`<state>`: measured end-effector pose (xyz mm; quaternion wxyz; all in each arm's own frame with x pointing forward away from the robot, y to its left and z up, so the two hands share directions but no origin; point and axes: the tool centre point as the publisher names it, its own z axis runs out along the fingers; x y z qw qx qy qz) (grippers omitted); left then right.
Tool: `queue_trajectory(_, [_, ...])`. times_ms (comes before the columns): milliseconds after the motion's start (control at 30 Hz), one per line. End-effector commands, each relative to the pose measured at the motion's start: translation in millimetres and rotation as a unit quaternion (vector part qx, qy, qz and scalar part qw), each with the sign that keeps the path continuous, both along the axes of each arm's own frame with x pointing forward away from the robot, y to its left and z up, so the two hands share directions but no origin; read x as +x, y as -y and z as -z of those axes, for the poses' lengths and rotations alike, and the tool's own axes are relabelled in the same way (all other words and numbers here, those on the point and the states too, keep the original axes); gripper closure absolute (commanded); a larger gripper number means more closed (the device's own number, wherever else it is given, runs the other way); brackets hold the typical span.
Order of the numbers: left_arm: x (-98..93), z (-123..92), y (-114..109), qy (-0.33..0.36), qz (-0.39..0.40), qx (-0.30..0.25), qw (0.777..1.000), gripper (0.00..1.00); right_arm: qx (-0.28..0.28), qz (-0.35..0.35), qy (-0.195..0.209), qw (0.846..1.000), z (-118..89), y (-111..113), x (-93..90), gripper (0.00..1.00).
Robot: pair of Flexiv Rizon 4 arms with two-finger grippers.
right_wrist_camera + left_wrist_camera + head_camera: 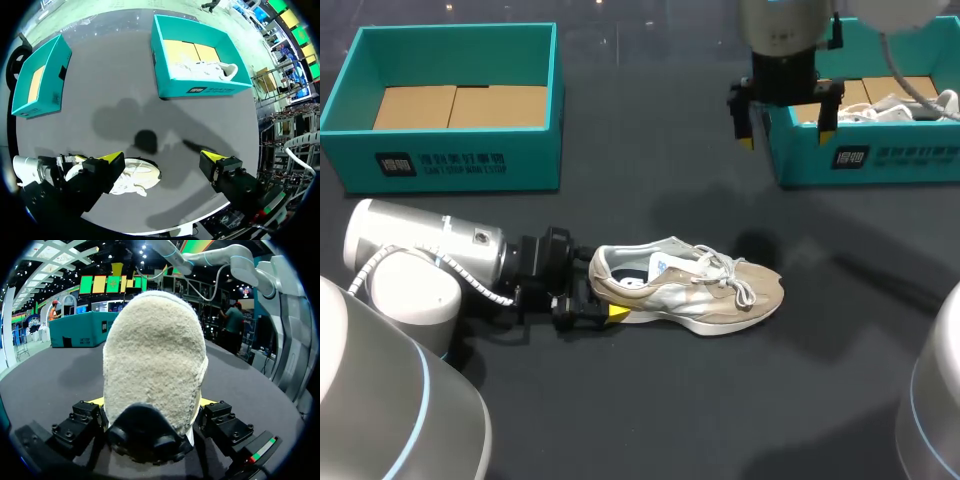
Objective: Take the shoe out of the shoebox, open the shoe tongue, remove and reinsert the insole, then place the shoe into the shoebox
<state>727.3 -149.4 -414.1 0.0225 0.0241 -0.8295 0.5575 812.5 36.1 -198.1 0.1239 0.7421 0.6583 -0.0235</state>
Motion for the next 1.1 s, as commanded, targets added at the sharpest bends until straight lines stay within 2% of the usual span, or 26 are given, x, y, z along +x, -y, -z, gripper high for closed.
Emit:
queue_trajectory(33, [-2.4, 3, -3, 0.000, -0.001, 0.001, 1.000, 1.00, -0.022, 0.004, -0.003, 1.000, 8, -32, -12.4, 0.00])
queue_trajectory(267, [-2.4, 3, -3, 0.000, -0.001, 0.001, 1.000, 1.00, -0.025, 0.023, 0.002, 0.999, 26, -74, -41.9, 0.00])
queue_trajectory(400, [-2.4, 3, -3, 0.000, -0.001, 0.001, 1.000, 1.00, 0.007, 0.025, -0.014, 1.000, 41, -101, -56.5, 0.00])
queue_trajectory(833, [-2.4, 3, -3, 0.000, -0.001, 0.001, 1.000, 1.00, 0.007, 0.025, -0.014, 1.000, 41, -101, -56.5, 0.00])
queue_trajectory(967, [-2.4, 3, -3, 0.000, -0.001, 0.001, 1.000, 1.00, -0.033, 0.082, -0.028, 0.996, 54, -130, -69.0, 0.00])
queue_trajectory(1100, [-2.4, 3, -3, 0.000, -0.001, 0.001, 1.000, 1.00, -0.060, 0.116, -0.043, 0.991, 63, -146, -77.9, 0.00])
